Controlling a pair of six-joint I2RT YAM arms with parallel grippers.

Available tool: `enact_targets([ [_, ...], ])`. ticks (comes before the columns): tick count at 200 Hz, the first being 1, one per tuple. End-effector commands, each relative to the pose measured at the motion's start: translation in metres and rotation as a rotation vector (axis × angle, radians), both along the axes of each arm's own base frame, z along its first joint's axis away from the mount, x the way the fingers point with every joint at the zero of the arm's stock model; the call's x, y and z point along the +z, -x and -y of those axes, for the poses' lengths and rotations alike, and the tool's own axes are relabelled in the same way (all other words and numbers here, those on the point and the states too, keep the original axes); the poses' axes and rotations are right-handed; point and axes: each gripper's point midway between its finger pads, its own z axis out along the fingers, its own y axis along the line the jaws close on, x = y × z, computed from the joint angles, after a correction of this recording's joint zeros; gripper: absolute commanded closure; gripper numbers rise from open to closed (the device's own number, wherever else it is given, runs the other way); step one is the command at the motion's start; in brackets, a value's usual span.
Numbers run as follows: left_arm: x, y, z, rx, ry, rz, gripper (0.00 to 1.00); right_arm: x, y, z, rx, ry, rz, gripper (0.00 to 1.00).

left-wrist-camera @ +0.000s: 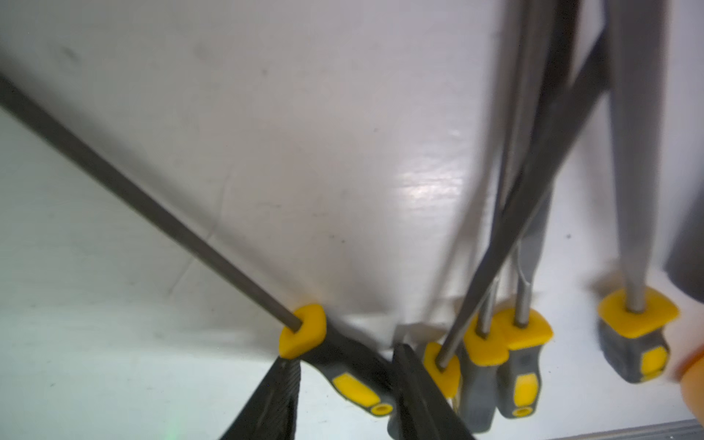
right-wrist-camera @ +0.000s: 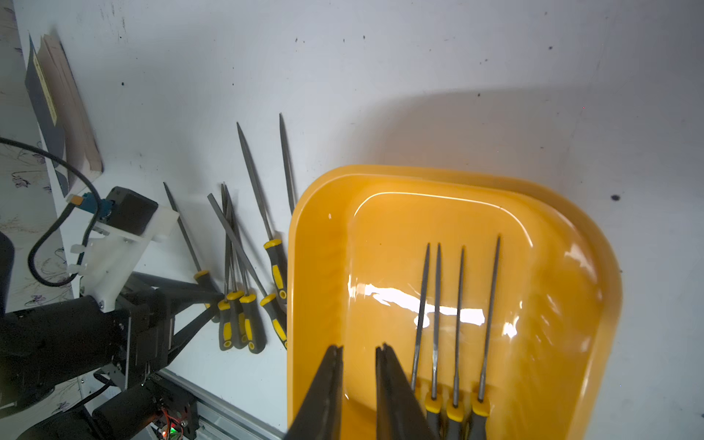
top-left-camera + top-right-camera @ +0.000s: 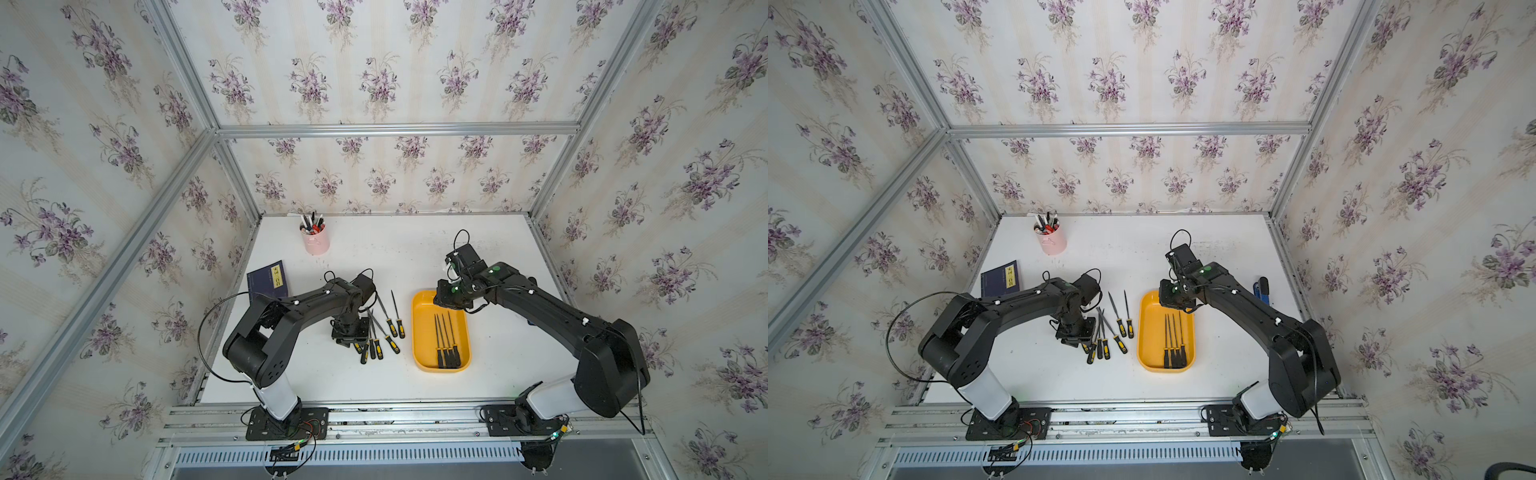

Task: Put the file tool into the storage box
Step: Pick up the file tool from the center of the board.

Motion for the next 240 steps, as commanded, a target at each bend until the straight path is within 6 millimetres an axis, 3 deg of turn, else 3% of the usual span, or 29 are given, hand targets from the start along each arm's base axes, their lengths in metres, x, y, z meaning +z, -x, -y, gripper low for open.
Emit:
enact_targets([
  [1, -0.007, 0.002, -0.013, -0.013, -0.064, 0.006, 0.64, 0.004, -0.003, -0.002, -0.005, -0.010, 0.020, 0.79],
  [56, 0.007, 0.006, -0.021, -0.053, -0.081, 0.019, 0.94, 0.002, -0.002, -0.002, -0.001, -0.009, 0.016, 0.79],
  [73, 0.022, 0.007, -0.023, -0.074, -0.075, 0.047, 0.98, 0.006, -0.004, -0.007, 0.004, -0.029, 0.023, 0.79],
  [91, 0.052, 0.004, -0.019, -0.103, -0.024, 0.101, 1.00, 0.016, -0.009, -0.016, 0.011, -0.074, 0.033, 0.79],
  [138, 0.156, 0.007, 0.047, -0.203, 0.440, 0.246, 0.99, 0.069, -0.030, -0.062, 0.072, -0.343, 0.110, 0.72],
  [176, 0.209, 0.014, 0.098, -0.228, 0.811, 0.242, 0.99, 0.100, -0.035, -0.089, 0.123, -0.533, 0.138, 0.66],
  [204, 0.219, 0.013, 0.107, -0.234, 0.878, 0.245, 1.00, 0.112, -0.036, -0.097, 0.144, -0.600, 0.152, 0.65],
  [240, 0.213, 0.011, 0.112, -0.228, 0.873, 0.218, 1.00, 0.119, -0.033, -0.101, 0.162, -0.651, 0.159, 0.64],
])
